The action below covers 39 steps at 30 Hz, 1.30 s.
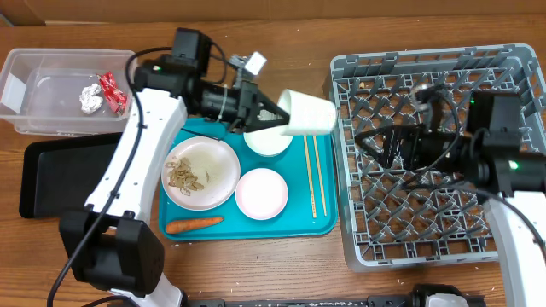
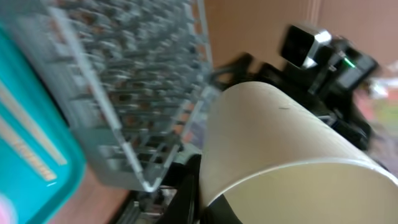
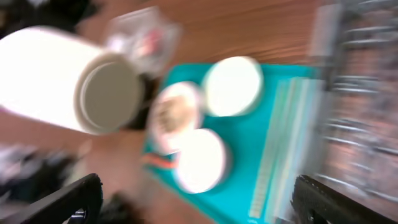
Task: Sort waste into correct bins and load items into the dishwasher
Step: 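Lift the white cup and hand it to the right gripper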
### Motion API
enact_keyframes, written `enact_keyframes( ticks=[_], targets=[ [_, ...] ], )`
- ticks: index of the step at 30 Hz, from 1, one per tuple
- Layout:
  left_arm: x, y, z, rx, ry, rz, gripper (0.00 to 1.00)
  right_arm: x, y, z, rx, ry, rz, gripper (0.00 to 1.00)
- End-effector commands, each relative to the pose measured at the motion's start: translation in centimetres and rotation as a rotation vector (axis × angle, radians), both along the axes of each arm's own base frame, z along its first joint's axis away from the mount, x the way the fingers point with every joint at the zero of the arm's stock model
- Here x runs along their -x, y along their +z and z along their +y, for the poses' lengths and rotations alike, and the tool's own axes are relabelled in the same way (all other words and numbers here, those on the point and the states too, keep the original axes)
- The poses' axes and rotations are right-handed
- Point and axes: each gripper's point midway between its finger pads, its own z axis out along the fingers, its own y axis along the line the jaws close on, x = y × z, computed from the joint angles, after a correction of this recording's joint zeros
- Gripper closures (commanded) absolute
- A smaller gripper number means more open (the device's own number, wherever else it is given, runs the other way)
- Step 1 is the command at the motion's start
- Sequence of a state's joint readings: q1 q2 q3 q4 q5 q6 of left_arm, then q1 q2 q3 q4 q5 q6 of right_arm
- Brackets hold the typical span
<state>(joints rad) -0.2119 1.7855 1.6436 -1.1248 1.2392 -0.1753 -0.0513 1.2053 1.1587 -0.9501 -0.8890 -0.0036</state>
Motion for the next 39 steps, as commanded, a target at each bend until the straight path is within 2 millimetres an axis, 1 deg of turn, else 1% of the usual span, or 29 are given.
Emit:
enact_keyframes(
  ticks=[1, 4, 6, 12, 14, 16, 19, 26, 29, 34, 39],
  targets=[
    [1.7, 2.0, -2.2, 0.12, -0.099, -0.009, 0.96, 2.1, 4.1, 3.3, -0.239, 0.282, -0.139, 0.0],
    [2.6, 2.0, -3.5, 0.119, -0.138, -0.022, 0.96, 2.1, 3.9, 3.8, -0.275, 0.31, -0.119, 0.0],
    [3.0, 2.0, -4.1, 0.118, -0.157, -0.031, 0.96, 2.2, 4.3, 4.1, -0.299, 0.332, -0.127, 0.0],
    [3.6, 2.0, -4.9, 0.119, -0.18, -0.034, 0.96, 3.5, 6.8, 4.6, -0.42, 0.437, -0.21, 0.01],
    [3.7, 2.0, -5.0, 0.117, -0.181, -0.027, 0.96, 3.9, 7.6, 4.7, -0.458, 0.468, -0.234, 0.07],
    [3.7, 2.0, -5.1, 0.117, -0.182, -0.025, 0.96, 4.1, 7.9, 4.7, -0.478, 0.482, -0.241, 0.11],
    [3.6, 2.0, -5.1, 0.119, -0.182, -0.031, 0.96, 4.1, 7.9, 4.7, -0.478, 0.482, -0.239, 0.16],
    [3.7, 2.1, -5.2, 0.115, -0.179, -0.002, 0.96, 4.0, 7.8, 4.7, -0.473, 0.479, -0.239, 0.17],
    [4.0, 2.1, -5.5, 0.116, -0.186, 0.006, 0.96, 3.8, 7.5, 4.7, -0.451, 0.465, -0.236, 0.22],
    [4.0, 2.1, -5.6, 0.115, -0.187, 0.011, 0.96, 3.8, 7.5, 4.7, -0.45, 0.465, -0.237, 0.24],
    [4.0, 2.1, -5.6, 0.113, -0.184, 0.021, 0.96, 3.8, 7.5, 4.7, -0.45, 0.465, -0.237, 0.31]
  ],
)
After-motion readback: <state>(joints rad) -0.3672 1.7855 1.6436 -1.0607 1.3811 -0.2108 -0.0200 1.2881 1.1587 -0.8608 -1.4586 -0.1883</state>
